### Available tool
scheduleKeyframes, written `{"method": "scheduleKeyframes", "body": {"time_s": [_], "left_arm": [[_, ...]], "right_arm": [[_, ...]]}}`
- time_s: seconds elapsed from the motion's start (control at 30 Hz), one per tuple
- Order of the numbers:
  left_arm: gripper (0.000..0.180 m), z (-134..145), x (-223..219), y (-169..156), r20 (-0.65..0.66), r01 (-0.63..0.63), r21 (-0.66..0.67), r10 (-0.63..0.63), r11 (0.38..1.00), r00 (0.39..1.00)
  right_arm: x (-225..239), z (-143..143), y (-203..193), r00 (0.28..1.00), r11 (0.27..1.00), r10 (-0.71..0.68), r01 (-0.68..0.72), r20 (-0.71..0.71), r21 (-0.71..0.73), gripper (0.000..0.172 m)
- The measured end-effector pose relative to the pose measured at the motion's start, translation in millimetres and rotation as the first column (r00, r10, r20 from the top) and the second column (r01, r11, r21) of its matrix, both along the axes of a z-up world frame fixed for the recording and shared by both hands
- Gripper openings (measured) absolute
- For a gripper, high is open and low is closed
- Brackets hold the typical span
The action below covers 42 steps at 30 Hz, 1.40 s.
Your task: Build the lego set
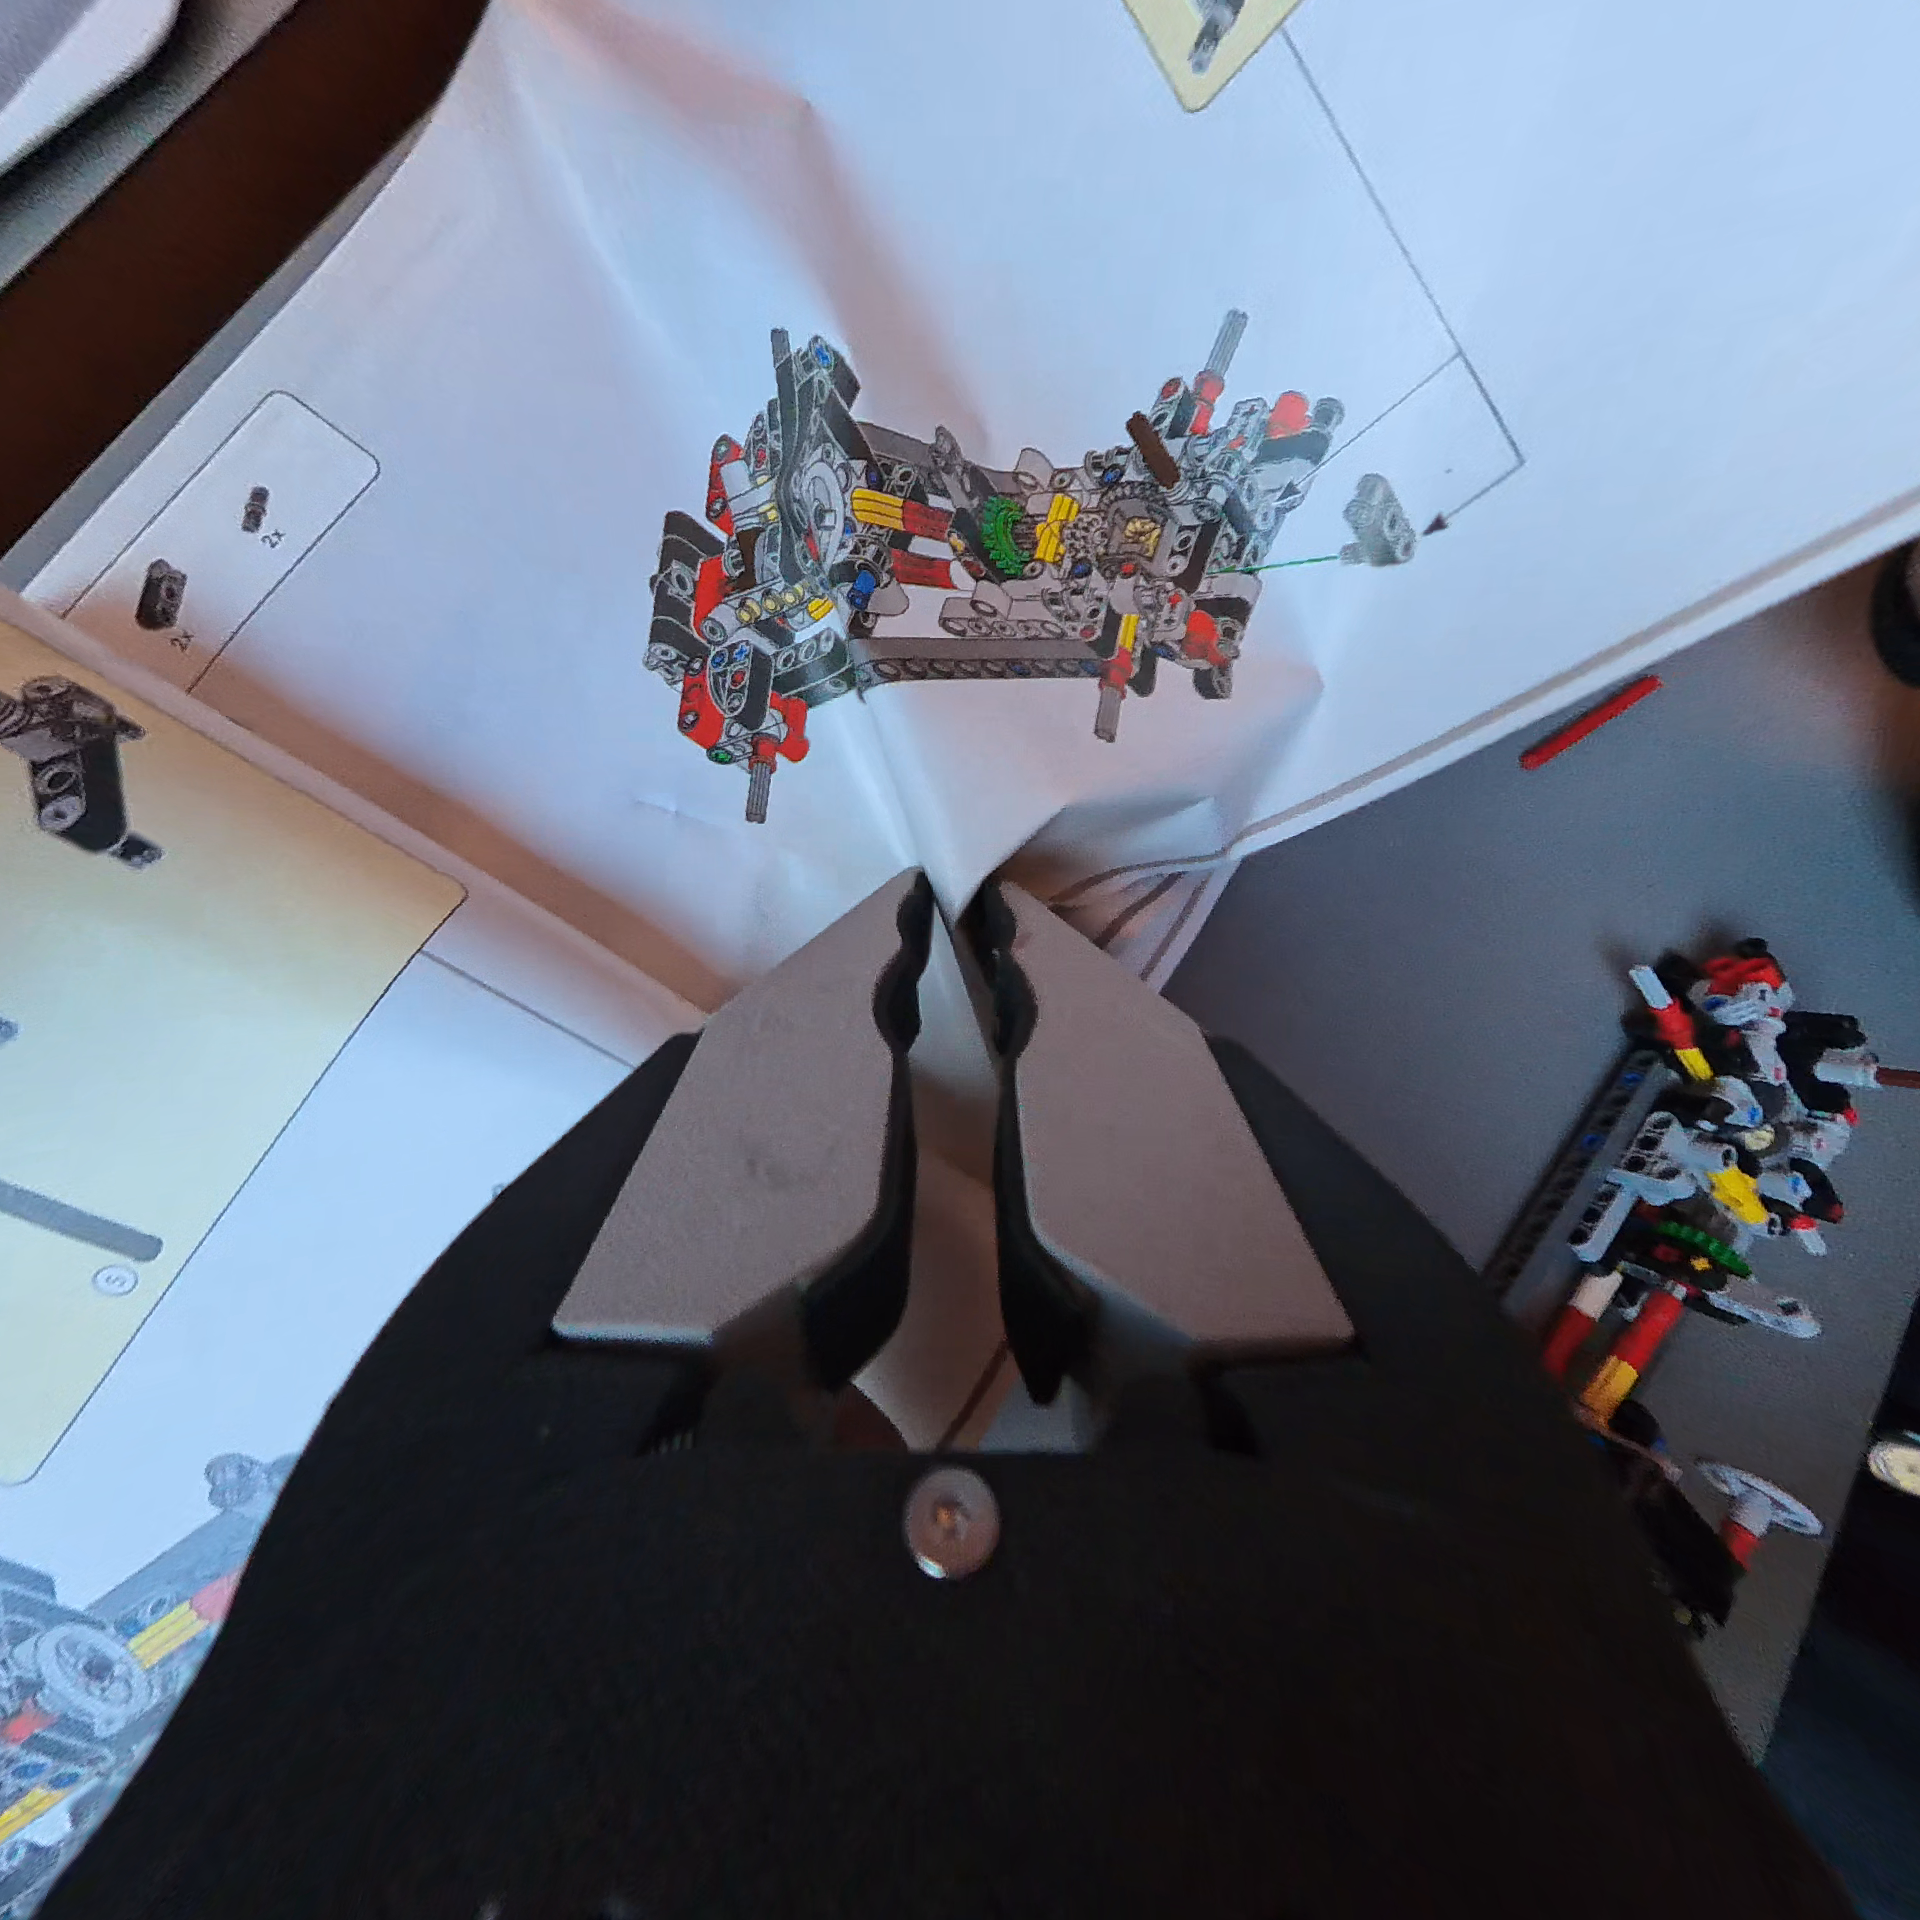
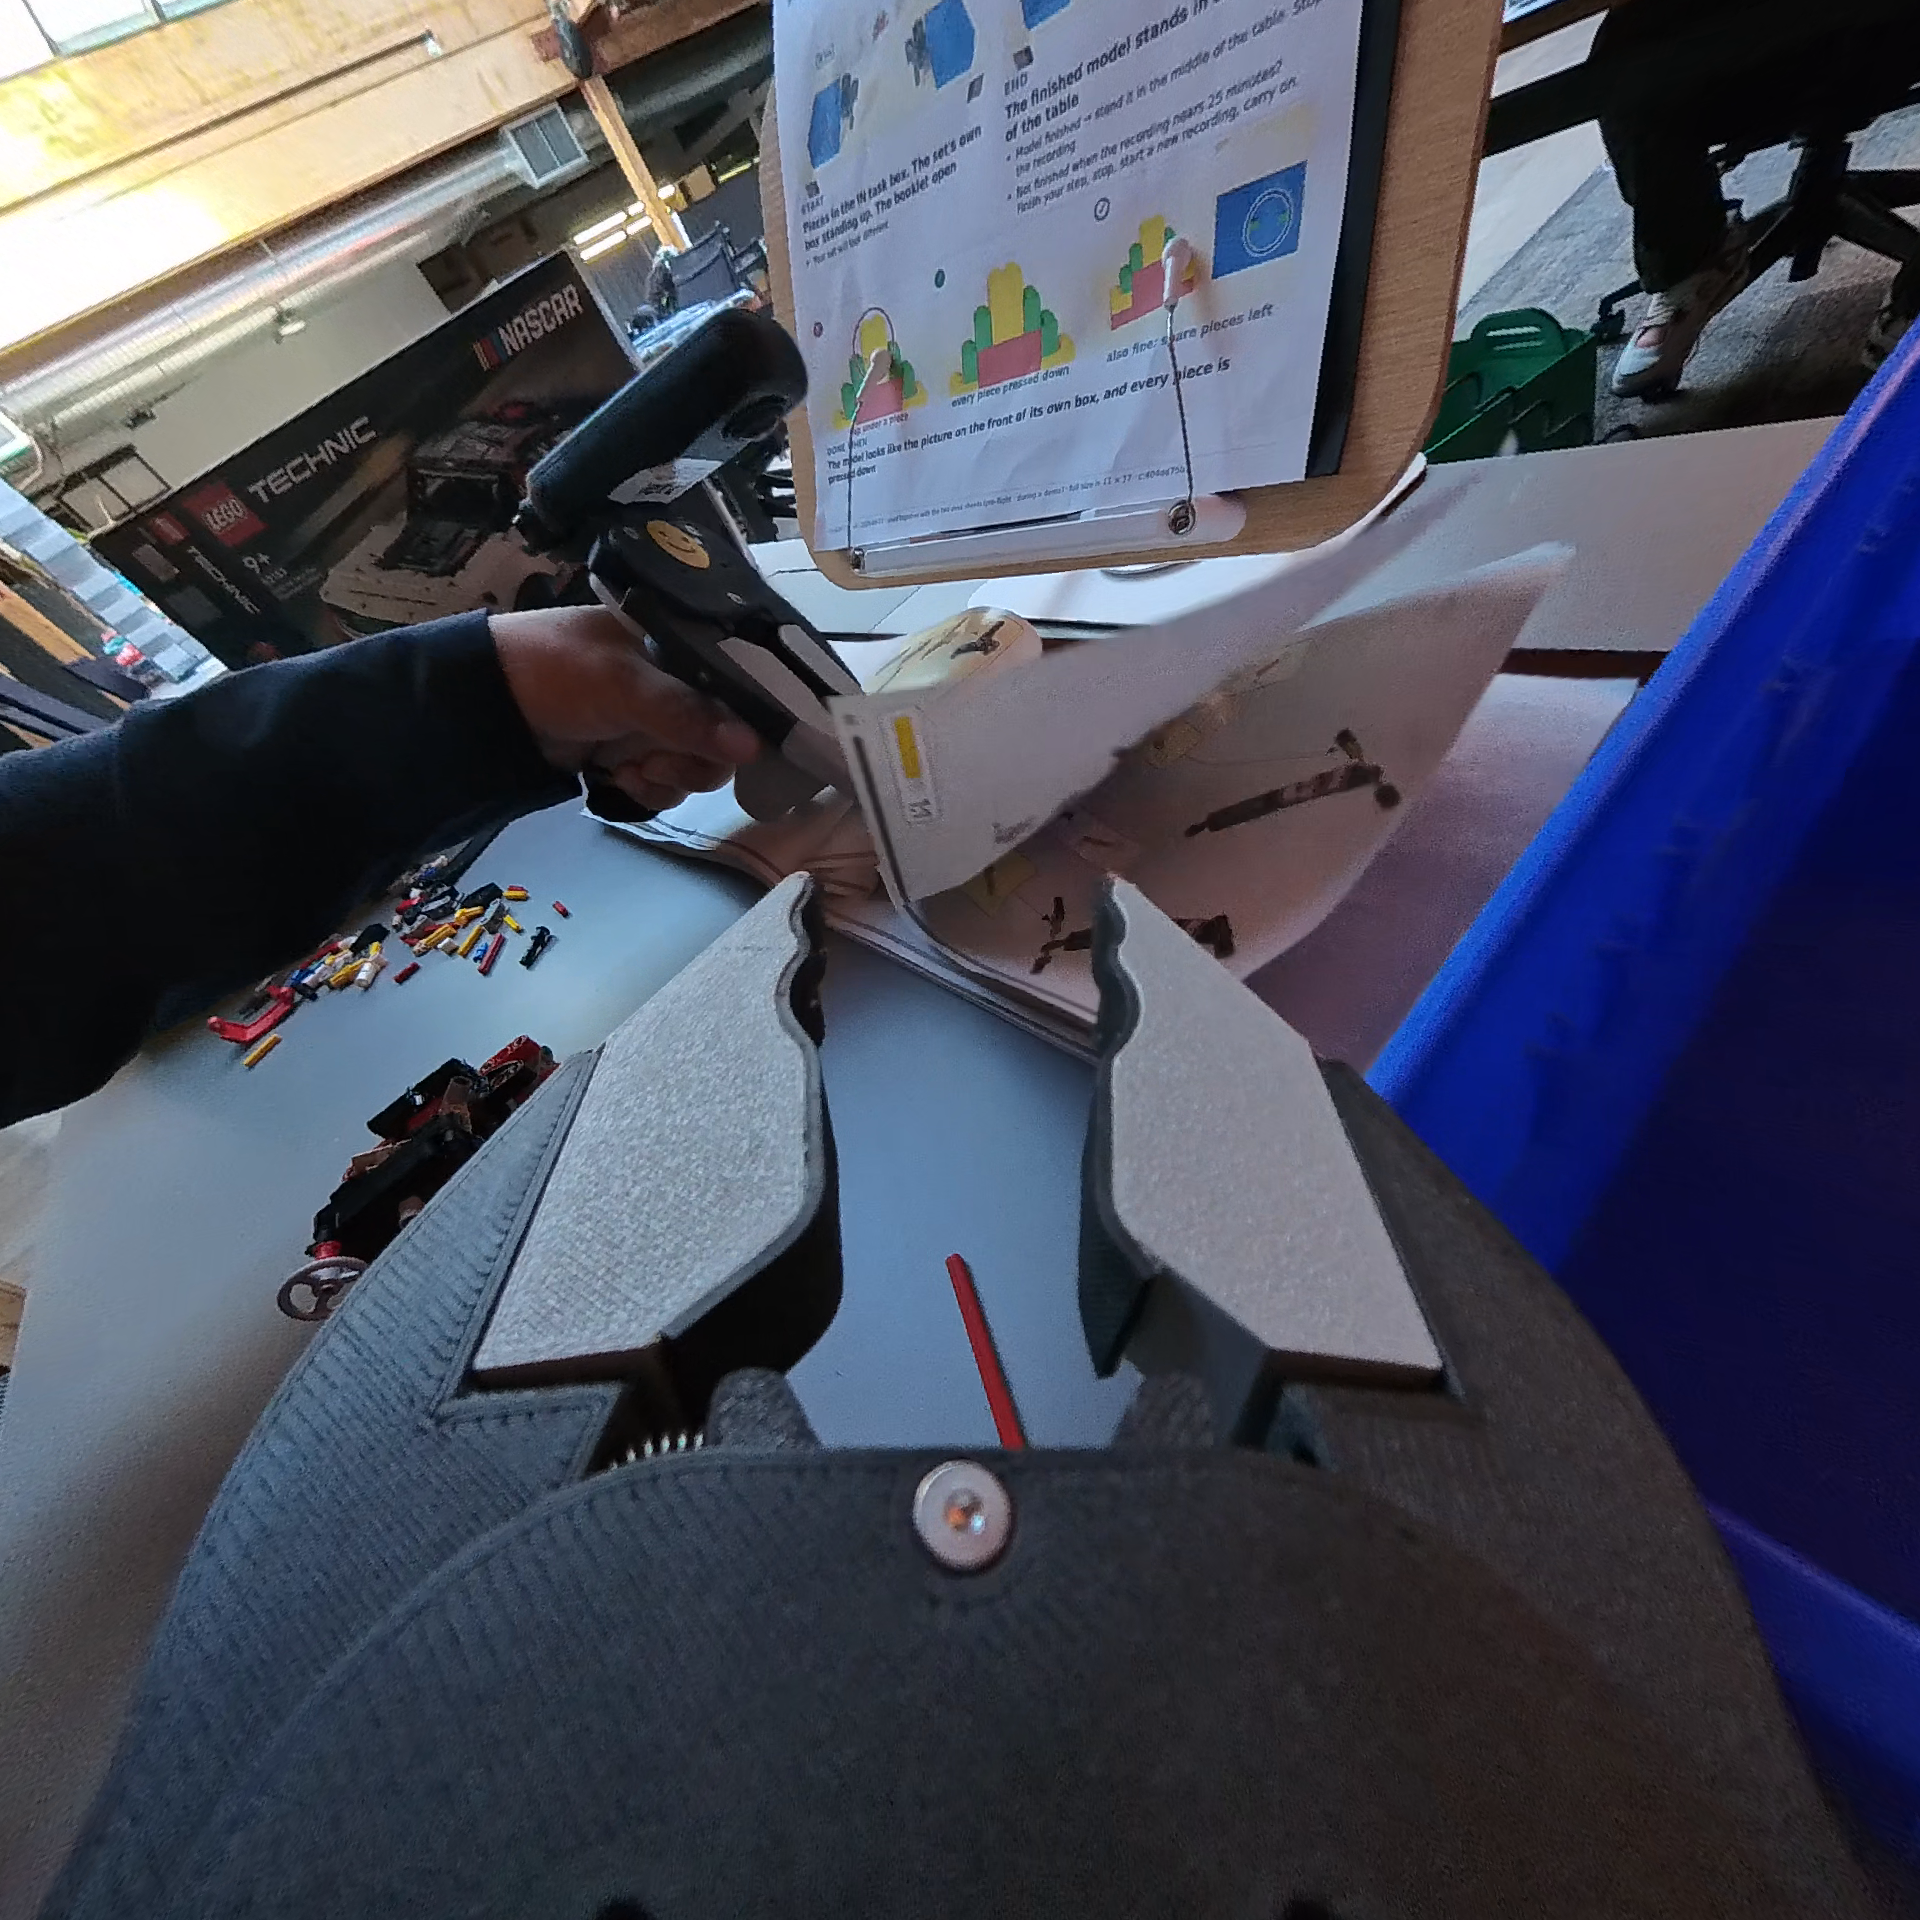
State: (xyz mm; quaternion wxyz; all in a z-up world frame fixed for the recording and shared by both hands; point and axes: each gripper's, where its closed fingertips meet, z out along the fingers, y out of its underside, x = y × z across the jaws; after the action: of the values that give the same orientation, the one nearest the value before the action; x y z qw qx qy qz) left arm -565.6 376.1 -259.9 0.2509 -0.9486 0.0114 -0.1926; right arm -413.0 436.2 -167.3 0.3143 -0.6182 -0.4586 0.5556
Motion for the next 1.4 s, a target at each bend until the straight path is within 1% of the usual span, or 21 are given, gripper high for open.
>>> {"method": "scheduleKeyframes", "body": {"time_s": [0.07,0.17,0.3,0.47,0.63,0.83,0.93,1.0,1.07,1.13,1.2,1.23,1.27,1.33,1.4], "left_arm": [[0.005,3,-1,-1,0.014,-0.010,0.011,0.010,1.000,1.000],[0.008,9,0,-3,0.027,-0.021,0.022,0.020,1.000,0.999],[0.006,10,0,-5,0.007,-0.023,0.036,0.022,0.999,1.000],[0.004,11,-2,-5,0.002,-0.036,0.056,0.035,0.998,0.999],[0.001,24,-7,-13,-0.005,-0.057,0.125,0.058,0.991,0.998],[0.000,38,-12,-36,0.055,-0.119,0.225,0.109,0.967,0.992],[0.000,42,-12,-46,0.148,-0.185,0.271,0.149,0.945,0.978],[0.000,43,-11,-54,0.209,-0.223,0.294,0.165,0.930,0.964],[0.000,44,-12,-61,0.246,-0.263,0.308,0.191,0.914,0.950],[0.001,44,-16,-69,0.273,-0.305,0.316,0.222,0.898,0.936],[0.002,49,-17,-78,0.314,-0.342,0.336,0.238,0.878,0.919],[0.000,55,-18,-83,0.347,-0.361,0.349,0.239,0.865,0.907],[0.000,62,-21,-90,0.381,-0.396,0.365,0.253,0.842,0.889],[0.000,83,-33,-111,0.428,-0.466,0.427,0.281,0.775,0.859],[0.001,101,-50,-141,0.411,-0.510,0.484,0.330,0.711,0.850]], "right_arm": [[1,0,2,1.000,1.000,-0.003,0.003,0.001,0.000,0.050],[3,3,7,1.000,1.000,-0.018,0.018,-0.009,-0.001,0.049],[9,6,15,0.999,0.999,-0.042,0.042,-0.025,-0.008,0.049],[12,10,19,0.998,0.999,-0.044,0.043,-0.049,-0.024,0.042],[13,12,20,0.997,0.999,-0.051,0.051,-0.057,-0.008,0.043],[13,10,21,0.998,0.996,-0.061,0.063,-0.031,0.058,0.040],[10,10,21,0.996,0.991,-0.088,0.091,-0.032,0.099,0.042],[-5,2,12,0.998,0.994,-0.061,0.061,0.000,0.086,0.041],[-30,-9,-8,0.997,0.998,0.026,-0.029,0.073,0.048,0.040],[-63,-16,-27,0.986,0.993,0.088,-0.097,0.142,0.061,0.032],[-101,-19,-52,0.964,0.982,0.155,-0.175,0.217,0.075,0.033],[-121,-23,-67,0.945,0.972,0.194,-0.220,0.262,0.077,0.033],[-142,-29,-81,0.925,0.962,0.230,-0.263,0.302,0.072,0.031],[-179,-47,-107,0.878,0.942,0.289,-0.331,0.381,0.050,0.027],[-207,-71,-130,0.820,0.921,0.328,-0.387,0.470,0.033,0.022]]}}
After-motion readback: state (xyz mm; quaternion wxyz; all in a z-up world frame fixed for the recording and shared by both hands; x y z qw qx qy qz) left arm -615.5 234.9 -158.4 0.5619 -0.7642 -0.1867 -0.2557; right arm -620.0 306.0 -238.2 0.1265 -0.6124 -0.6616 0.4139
